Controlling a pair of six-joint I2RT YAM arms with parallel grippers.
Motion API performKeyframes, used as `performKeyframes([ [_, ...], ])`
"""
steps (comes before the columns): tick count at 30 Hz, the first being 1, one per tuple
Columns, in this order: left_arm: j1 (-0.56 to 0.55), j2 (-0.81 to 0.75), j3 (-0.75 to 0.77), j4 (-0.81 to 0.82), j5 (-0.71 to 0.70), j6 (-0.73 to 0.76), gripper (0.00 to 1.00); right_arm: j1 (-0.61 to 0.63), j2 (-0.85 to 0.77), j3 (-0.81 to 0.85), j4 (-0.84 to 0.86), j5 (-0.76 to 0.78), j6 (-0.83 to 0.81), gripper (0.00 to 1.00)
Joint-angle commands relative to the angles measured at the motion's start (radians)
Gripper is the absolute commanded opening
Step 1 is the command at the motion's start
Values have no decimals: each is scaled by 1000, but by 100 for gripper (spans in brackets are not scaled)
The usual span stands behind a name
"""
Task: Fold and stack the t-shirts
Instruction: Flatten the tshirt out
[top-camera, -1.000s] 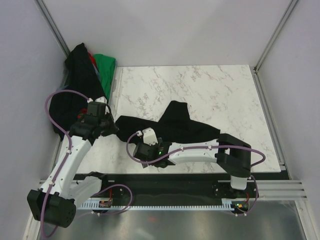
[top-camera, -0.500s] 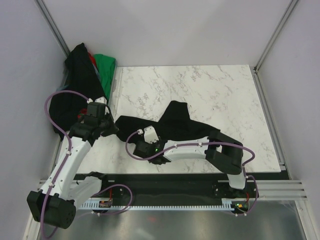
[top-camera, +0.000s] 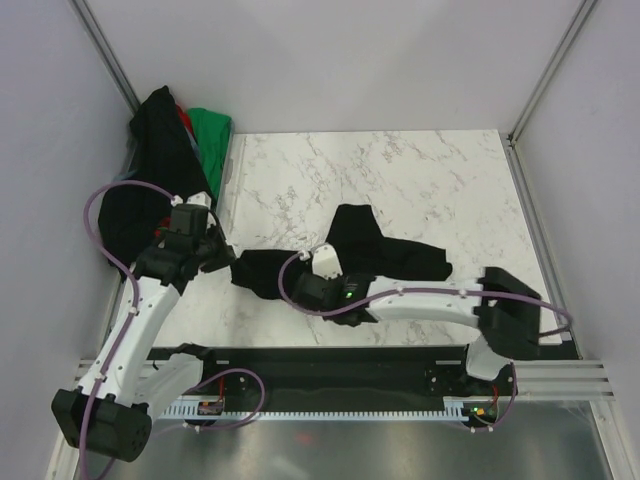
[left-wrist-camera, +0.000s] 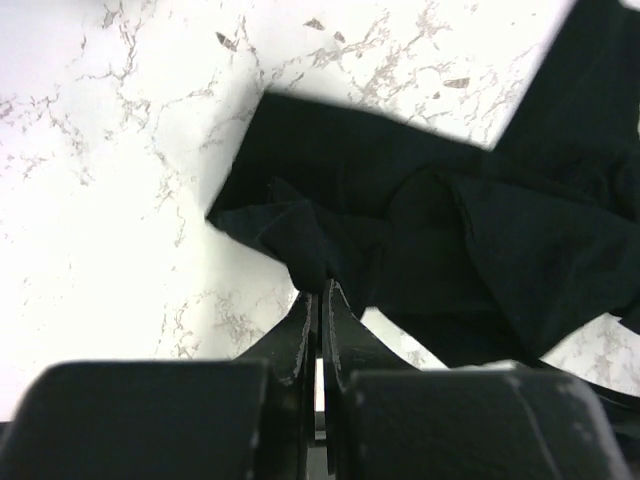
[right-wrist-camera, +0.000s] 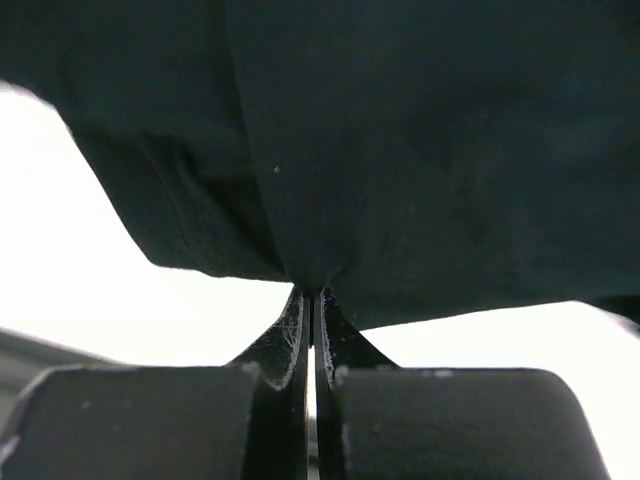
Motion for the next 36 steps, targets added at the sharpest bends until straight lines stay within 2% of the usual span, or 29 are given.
performKeyframes([
  [1,0,-39,125,-3,-2,25,2,-37,-262,38,-83,15,-17,0],
  [2,0,-36,199,-28,-5,27,2,-65,-360,68,-118,9,-46,0],
  [5,0,-10,363,-64,-31,45,3,-120,-506,134,-187,-28,-130,0],
  [7,0,36,479,-106,-48,62,3,-174,-549,217,-250,-54,-172,0],
  [12,2,108,626,-160,-103,93,3,-206,-600,349,-367,-21,-279,0],
  [16,17,136,721,-193,-215,149,4,-215,-661,319,-389,-23,-268,0],
  [23,94,237,858,-244,-249,188,4,-215,-761,189,-386,-79,-209,0],
  [30,169,372,1010,-293,-217,166,3,-215,-852,116,-404,-111,-187,0],
  [33,201,476,1183,-348,-228,157,2,-215,-867,107,-427,-112,-187,0],
  [36,243,550,1292,-367,-165,143,2,-215,-881,104,-447,-129,-183,0],
])
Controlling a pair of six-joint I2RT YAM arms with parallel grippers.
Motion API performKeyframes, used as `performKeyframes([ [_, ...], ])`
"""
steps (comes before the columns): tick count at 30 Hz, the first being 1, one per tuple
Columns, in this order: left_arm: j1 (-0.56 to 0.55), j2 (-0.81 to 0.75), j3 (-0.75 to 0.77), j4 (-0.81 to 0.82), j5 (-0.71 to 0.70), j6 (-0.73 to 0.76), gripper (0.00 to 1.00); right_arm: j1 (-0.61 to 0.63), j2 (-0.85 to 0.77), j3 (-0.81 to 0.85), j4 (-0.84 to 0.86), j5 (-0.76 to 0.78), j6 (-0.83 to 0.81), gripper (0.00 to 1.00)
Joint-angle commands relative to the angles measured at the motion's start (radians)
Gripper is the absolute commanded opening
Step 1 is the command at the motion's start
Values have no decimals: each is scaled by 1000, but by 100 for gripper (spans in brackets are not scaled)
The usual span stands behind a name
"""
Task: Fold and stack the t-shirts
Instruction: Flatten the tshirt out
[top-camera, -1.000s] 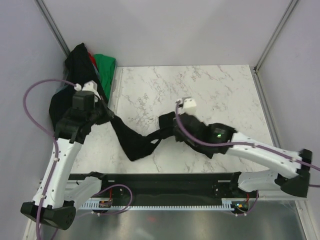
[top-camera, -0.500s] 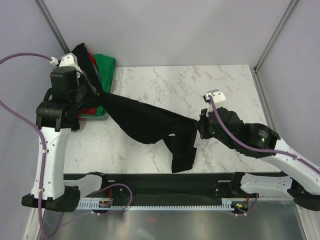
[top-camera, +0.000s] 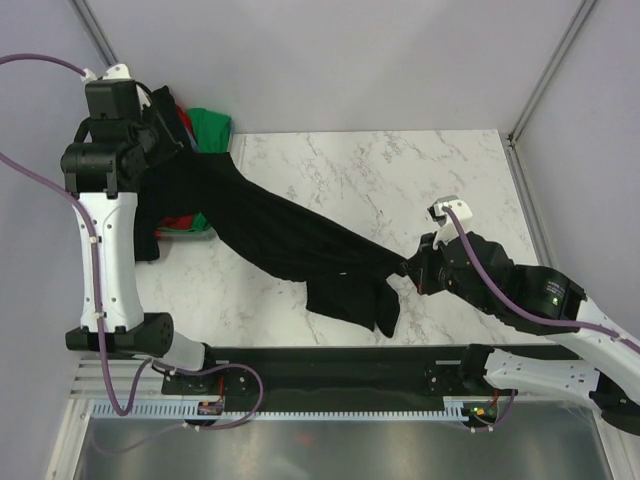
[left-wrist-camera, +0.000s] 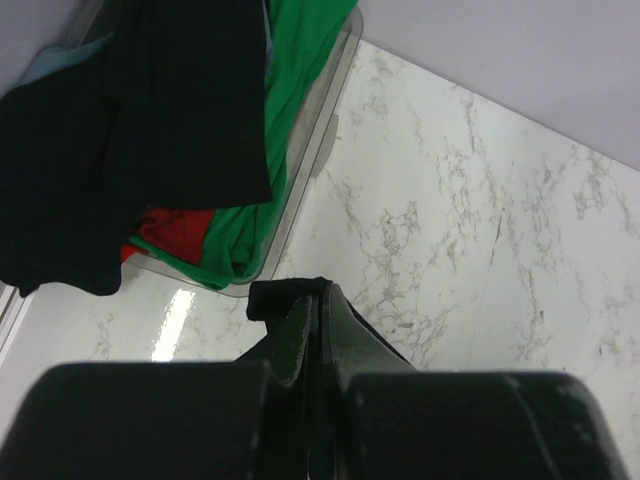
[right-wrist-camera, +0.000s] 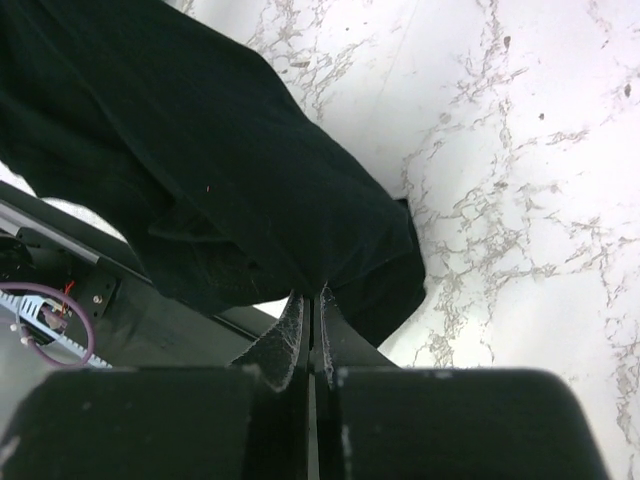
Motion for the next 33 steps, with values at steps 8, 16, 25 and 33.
performKeyframes([
  [8,86,148,230,22,46,8,2,-3,-76,-9,-110,-60,25,3],
  [16,86,208,284,35,66,14,2,-3,-92,-4,-109,-149,5,1],
  [25,85,259,313,43,82,10,2,-3,-136,-10,-107,-220,19,12],
  [33,86,262,302,46,118,7,2,-3,-151,-26,-75,-258,11,3],
])
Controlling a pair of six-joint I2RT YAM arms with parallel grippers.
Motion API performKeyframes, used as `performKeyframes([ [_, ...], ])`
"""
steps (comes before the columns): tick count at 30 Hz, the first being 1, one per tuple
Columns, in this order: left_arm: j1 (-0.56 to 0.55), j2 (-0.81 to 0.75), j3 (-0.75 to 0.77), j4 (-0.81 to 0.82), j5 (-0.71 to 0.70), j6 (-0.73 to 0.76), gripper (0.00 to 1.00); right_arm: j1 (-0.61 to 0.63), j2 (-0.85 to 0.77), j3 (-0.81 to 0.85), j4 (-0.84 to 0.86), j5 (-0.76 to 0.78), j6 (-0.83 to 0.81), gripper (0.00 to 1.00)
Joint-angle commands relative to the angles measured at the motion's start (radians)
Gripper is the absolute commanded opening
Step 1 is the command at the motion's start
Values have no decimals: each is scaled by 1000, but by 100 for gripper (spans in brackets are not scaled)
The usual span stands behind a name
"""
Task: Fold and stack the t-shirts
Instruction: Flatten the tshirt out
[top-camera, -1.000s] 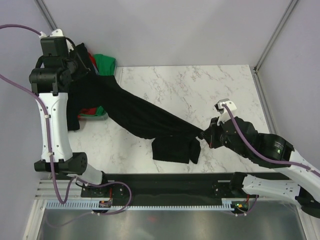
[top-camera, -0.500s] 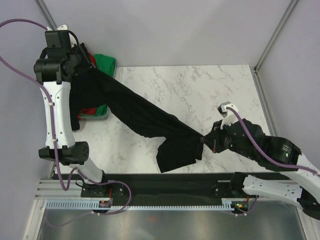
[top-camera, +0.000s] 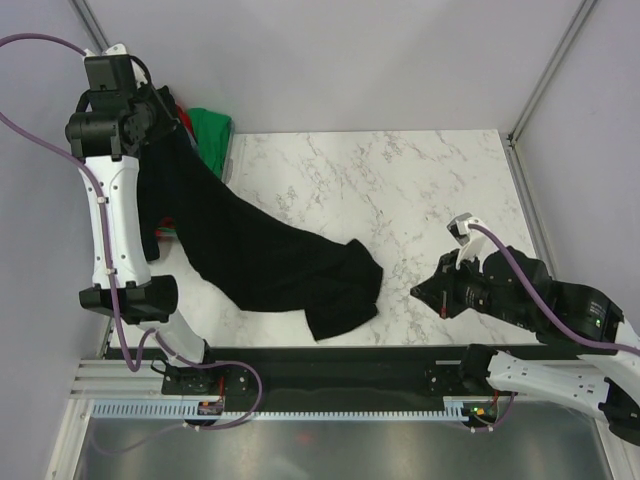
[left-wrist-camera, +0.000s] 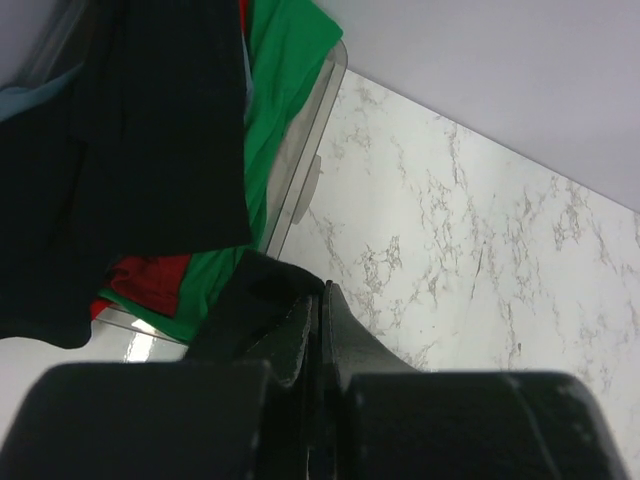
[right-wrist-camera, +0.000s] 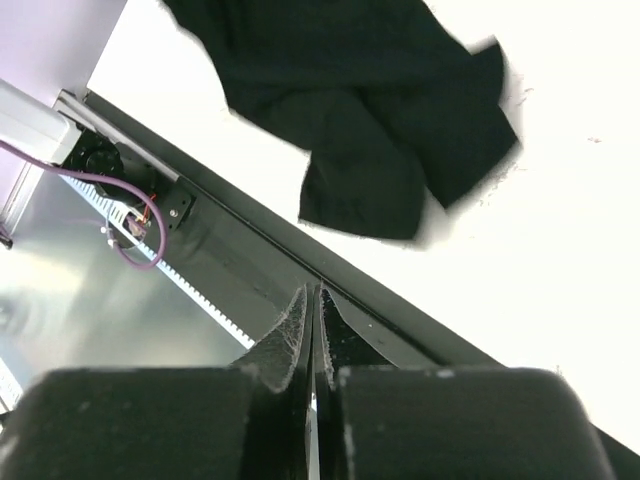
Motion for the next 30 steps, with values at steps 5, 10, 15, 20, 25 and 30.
performKeyframes([
  [5,-6,-57,-61,68,35,-4,2,-2,22,-135,132,-80,25,28],
  [10,-29,-180,-307,130,58,5,2,16,200,-257,382,-134,64,70],
  [15,-31,-374,-676,261,56,2,2,56,495,-144,518,-85,43,82],
  [20,-29,-503,-906,303,33,10,2,165,839,149,528,-41,10,82],
  [25,-29,-623,-1113,329,-30,2,4,191,1209,461,469,7,-57,79],
  [30,-26,-684,-1248,348,-23,-30,4,164,1483,690,380,103,-83,78],
])
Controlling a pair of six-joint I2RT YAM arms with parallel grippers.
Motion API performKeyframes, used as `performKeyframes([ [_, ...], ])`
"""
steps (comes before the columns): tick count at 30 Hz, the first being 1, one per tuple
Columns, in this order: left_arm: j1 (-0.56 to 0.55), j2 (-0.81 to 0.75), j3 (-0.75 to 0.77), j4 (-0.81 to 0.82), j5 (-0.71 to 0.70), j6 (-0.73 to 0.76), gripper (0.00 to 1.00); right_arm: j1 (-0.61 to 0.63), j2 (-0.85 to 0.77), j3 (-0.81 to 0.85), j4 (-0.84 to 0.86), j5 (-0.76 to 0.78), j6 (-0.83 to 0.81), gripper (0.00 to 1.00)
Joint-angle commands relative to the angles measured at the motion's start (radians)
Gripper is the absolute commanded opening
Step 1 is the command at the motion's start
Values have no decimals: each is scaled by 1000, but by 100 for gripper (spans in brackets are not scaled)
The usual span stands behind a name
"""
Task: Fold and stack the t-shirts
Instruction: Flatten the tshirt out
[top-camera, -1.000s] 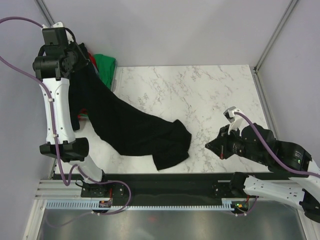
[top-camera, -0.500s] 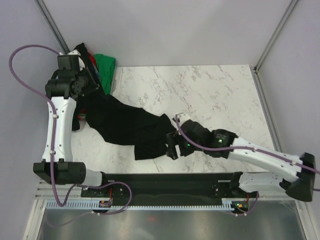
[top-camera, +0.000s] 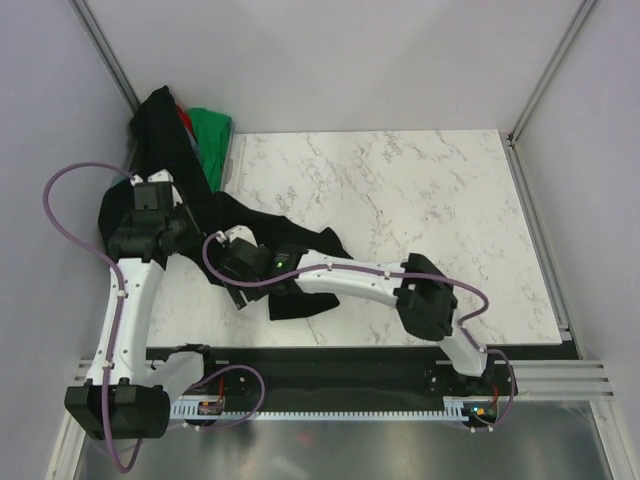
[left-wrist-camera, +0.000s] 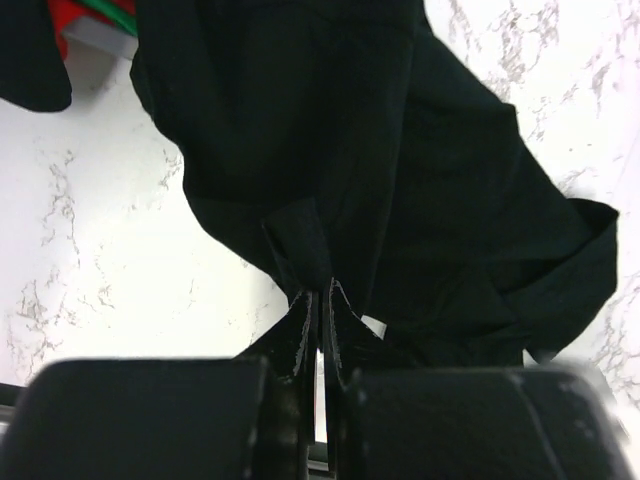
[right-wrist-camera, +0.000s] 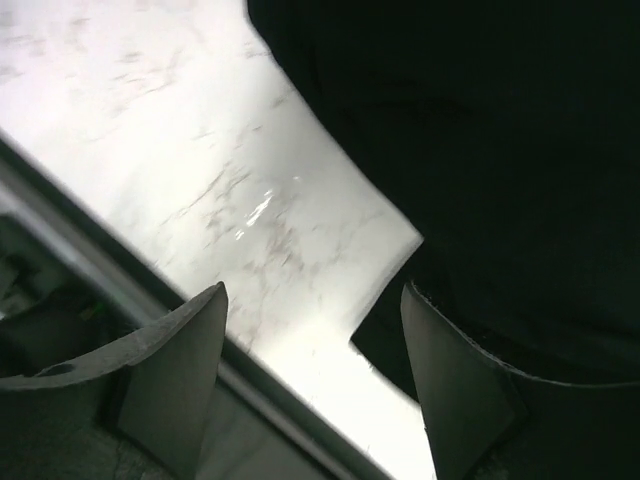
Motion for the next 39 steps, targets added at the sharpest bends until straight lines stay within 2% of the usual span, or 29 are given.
performKeyframes([
  [1,5,-34,-57,66,-25,-31,4,-57,111,98,-79,80,-26,77],
  [3,8,-40,-81,66,-24,-35,4,-89,124,54,-51,59,14,77],
  [5,10,-47,-97,67,-6,-34,4,-149,79,-91,-2,34,58,76],
  [6,10,-58,-100,72,5,-35,4,-174,56,-216,59,-1,77,76],
  [9,10,-74,-105,73,28,-46,4,-287,-51,-412,197,-65,128,76],
  [10,10,-81,-103,76,51,-49,4,-348,-76,-519,220,-93,135,77],
  [15,10,-98,-95,82,157,-69,4,-559,-244,-800,291,-176,134,79],
  [19,11,-116,-94,83,209,-60,4,-830,-392,-972,308,-231,119,79],
  [22,10,-126,-101,81,237,-61,4,-977,-508,-1055,290,-233,97,79],
  [25,10,-141,-108,82,266,-66,4,-1056,-606,-1063,230,-190,68,79],
  [27,10,-165,-117,83,252,-64,5,-1059,-681,-1028,163,-89,42,79],
  [30,10,-179,-157,89,234,-69,6,-1044,-749,-963,89,-22,11,80],
  [33,10,-161,-215,104,232,-61,5,-921,-748,-841,-23,84,-12,80],
  [35,10,-155,-255,122,237,-61,3,-785,-732,-785,-86,175,-4,80],
  [37,10,-156,-261,132,235,-64,3,-647,-722,-738,-103,204,34,79],
  [39,10,-161,-258,136,231,-61,3,-561,-703,-730,-79,194,62,78],
])
